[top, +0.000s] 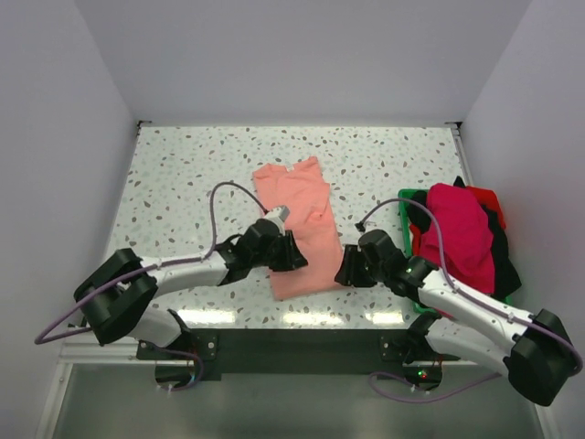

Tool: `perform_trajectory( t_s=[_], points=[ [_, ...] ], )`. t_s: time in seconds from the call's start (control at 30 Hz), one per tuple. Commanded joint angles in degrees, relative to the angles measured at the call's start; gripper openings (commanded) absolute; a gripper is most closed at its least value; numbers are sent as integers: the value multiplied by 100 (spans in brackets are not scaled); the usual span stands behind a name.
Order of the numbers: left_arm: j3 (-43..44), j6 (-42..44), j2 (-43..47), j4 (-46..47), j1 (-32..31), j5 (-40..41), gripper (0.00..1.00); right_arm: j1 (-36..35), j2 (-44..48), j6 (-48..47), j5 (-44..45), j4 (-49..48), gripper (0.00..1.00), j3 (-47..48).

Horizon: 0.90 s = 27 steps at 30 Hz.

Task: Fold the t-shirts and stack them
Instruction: Fold the tshirt

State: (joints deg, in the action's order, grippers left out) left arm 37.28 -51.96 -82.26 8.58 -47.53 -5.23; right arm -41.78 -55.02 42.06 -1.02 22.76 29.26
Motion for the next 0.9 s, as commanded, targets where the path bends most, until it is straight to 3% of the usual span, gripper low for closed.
perform_trajectory(
  t_s=[0.0,0.2,0.53,0.77,0.87],
  points=[
    [-710,-331,244,100,-379,84,30,-76,-227,65,197,-237,41,54],
    [-1319,-604,395,241,-661,145,28,-129,-430,126,426,-264,39,-227],
    [-1460,-604,711,-145,-644,269,29,-216,-299,425,295,-264,28,-737],
    [-1355,-350,939,-444,-310,190,32,-551,-106,627,286,16,27,-614],
    [-1215,-165,1203,-769,-73,163,34,-551,579,750,339,472,30,-553]
  ],
)
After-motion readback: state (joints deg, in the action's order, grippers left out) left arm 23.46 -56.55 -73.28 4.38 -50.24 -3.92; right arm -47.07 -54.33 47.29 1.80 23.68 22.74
